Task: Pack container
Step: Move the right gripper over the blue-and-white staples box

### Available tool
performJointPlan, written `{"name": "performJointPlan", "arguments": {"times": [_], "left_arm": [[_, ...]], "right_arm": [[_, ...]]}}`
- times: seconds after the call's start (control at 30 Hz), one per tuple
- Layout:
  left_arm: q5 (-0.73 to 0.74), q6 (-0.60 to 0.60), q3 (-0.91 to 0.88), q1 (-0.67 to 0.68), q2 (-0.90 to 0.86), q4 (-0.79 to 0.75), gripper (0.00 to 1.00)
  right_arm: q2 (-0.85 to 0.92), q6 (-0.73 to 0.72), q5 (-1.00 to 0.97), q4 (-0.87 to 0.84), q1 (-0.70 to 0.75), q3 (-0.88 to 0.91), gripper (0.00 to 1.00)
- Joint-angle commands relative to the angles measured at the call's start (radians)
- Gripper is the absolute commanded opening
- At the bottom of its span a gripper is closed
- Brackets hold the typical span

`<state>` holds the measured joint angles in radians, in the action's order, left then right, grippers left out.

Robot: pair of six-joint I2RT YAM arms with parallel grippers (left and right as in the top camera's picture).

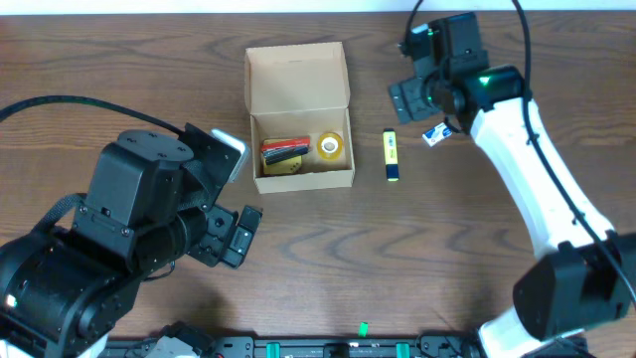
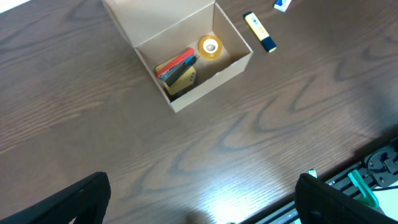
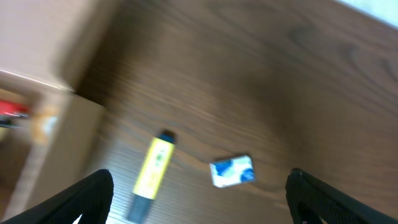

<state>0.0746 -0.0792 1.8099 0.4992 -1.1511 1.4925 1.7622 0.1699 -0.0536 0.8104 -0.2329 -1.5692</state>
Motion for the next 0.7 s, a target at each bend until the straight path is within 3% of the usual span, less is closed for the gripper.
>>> {"name": "performJointPlan", "arguments": {"times": [0.0,0.2,0.67], "left_arm": [[-0.004,-0.003,-0.008,-0.003,0.0,0.003,0.95],[-0.004,-0.003,-0.008,-0.003,0.0,0.003,0.95],[-0.004,-0.003,-0.008,-0.003,0.0,0.003,0.95]], "right_arm": [[0.06,0.11,-0.029,0.014,0.047,0.008,0.9],[0.179,0.124,-0.023,0.018,0.13,0.008,0.97],[0.338,0.315,0.094,0.064,0.164,0.008,0.98]]}}
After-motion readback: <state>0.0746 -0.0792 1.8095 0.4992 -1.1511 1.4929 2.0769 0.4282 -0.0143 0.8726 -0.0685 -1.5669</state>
